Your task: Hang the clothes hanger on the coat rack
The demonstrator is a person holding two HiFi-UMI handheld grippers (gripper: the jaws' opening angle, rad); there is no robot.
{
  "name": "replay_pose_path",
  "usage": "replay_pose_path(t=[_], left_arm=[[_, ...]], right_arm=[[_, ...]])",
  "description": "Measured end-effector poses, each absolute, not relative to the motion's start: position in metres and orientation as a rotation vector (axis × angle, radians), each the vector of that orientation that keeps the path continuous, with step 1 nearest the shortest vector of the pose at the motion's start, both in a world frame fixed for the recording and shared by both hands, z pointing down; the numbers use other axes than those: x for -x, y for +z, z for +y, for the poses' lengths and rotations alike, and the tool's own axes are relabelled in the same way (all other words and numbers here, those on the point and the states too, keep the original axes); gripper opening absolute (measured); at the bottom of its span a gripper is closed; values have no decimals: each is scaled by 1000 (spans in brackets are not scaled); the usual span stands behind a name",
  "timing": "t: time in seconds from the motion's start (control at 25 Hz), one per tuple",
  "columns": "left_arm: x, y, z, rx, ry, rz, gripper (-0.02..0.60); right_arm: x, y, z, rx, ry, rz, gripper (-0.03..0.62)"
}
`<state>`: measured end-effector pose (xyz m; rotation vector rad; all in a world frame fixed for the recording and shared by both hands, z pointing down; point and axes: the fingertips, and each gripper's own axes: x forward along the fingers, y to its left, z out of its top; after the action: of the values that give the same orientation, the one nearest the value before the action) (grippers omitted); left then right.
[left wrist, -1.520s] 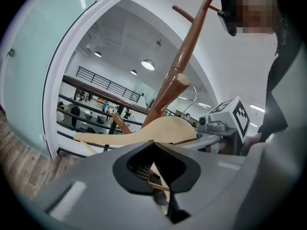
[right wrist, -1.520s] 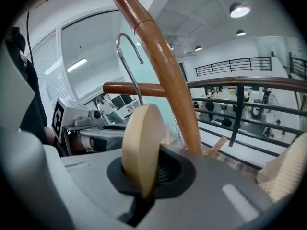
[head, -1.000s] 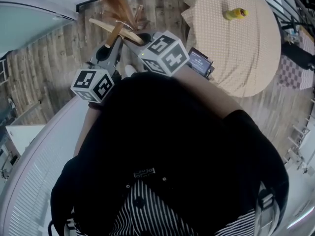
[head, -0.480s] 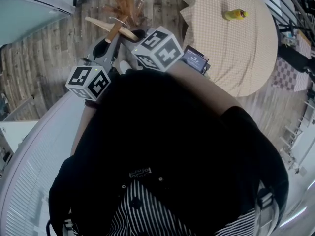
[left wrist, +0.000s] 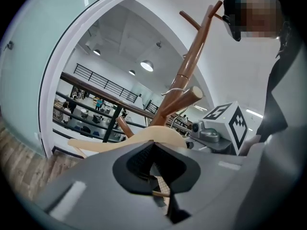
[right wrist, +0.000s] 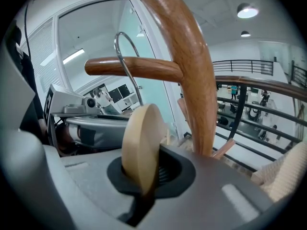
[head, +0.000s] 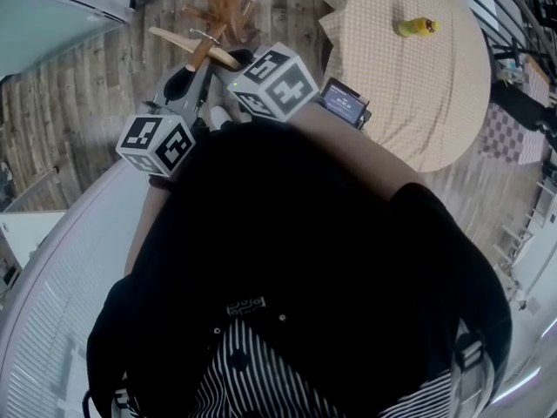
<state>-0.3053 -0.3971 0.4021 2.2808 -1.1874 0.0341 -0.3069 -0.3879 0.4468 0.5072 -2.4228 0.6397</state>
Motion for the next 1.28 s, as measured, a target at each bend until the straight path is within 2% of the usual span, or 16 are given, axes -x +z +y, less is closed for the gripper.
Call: replay_pose_path(t=[1.28], left_arm=[[320, 405, -383, -2183, -34, -1291, 0]], right_arm=[[287, 503, -392, -535, 681, -2330, 2]])
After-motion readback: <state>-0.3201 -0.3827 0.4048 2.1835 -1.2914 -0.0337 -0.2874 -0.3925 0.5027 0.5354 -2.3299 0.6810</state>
